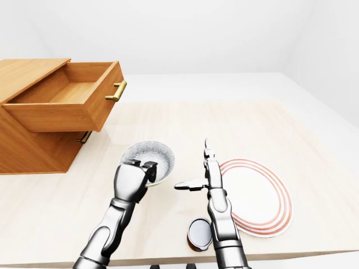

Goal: Put the bowl on top of the cabinet.

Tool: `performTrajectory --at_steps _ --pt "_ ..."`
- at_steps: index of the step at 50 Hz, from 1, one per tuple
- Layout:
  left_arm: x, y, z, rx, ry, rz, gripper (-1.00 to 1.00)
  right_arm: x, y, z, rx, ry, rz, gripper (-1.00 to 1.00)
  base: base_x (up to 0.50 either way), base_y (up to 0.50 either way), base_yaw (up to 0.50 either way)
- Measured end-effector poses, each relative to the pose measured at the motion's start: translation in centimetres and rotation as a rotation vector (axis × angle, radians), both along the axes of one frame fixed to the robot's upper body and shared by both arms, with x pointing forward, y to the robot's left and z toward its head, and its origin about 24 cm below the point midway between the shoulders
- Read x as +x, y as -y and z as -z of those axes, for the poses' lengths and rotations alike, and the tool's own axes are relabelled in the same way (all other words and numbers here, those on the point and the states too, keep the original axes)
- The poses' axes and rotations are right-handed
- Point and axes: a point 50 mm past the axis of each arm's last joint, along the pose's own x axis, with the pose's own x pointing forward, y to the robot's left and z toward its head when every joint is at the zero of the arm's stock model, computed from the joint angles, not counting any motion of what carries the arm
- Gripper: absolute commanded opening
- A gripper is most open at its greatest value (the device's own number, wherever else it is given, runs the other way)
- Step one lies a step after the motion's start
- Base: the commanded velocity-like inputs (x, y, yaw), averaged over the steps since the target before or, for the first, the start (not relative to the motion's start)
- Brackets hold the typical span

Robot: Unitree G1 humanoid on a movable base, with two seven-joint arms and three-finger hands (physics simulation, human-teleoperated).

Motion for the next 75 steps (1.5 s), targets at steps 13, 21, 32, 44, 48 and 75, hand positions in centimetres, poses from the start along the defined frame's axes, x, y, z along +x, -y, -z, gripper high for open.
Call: performTrajectory --at_steps 13,21,32,44,48,75 --pt "-0.2 -1.0 -3.2 -0.159 0.104 -0.038 -0.95 0.0 -0.2 0.1 -0.003 -0.002 -0.007 1.00 0.00 0.00 0.00" --pt "-0.8 -1.6 -6.1 -0.287 0.204 -0.045 -0.95 0.0 -0.3 0.1 -0.003 -0.001 -0.010 1.00 0.00 0.00 0.00" --pt "-1.5 -2.2 -10.4 -0.445 0.276 0.012 -0.95 -0.2 -0.4 0.0 -0.002 0.002 -0.016 1.00 0.00 0.00 0.00" --pt "-2.3 -2.7 -14.5 -0.524 0.339 0.112 -0.95 -0.4 -0.5 -0.2 0.000 0.006 -0.022 1.00 0.00 0.00 0.00" --pt "-2.5 -2.7 -15.8 -0.535 0.359 0.153 -0.95 -0.4 -0.5 -0.3 0.001 0.007 -0.024 1.00 0.00 0.00 0.00" --pt "-3.7 -4.6 -22.7 -0.495 0.545 0.335 -0.95 -0.4 -1.2 -0.2 -0.002 0.004 -0.047 1.00 0.00 0.00 0.00"
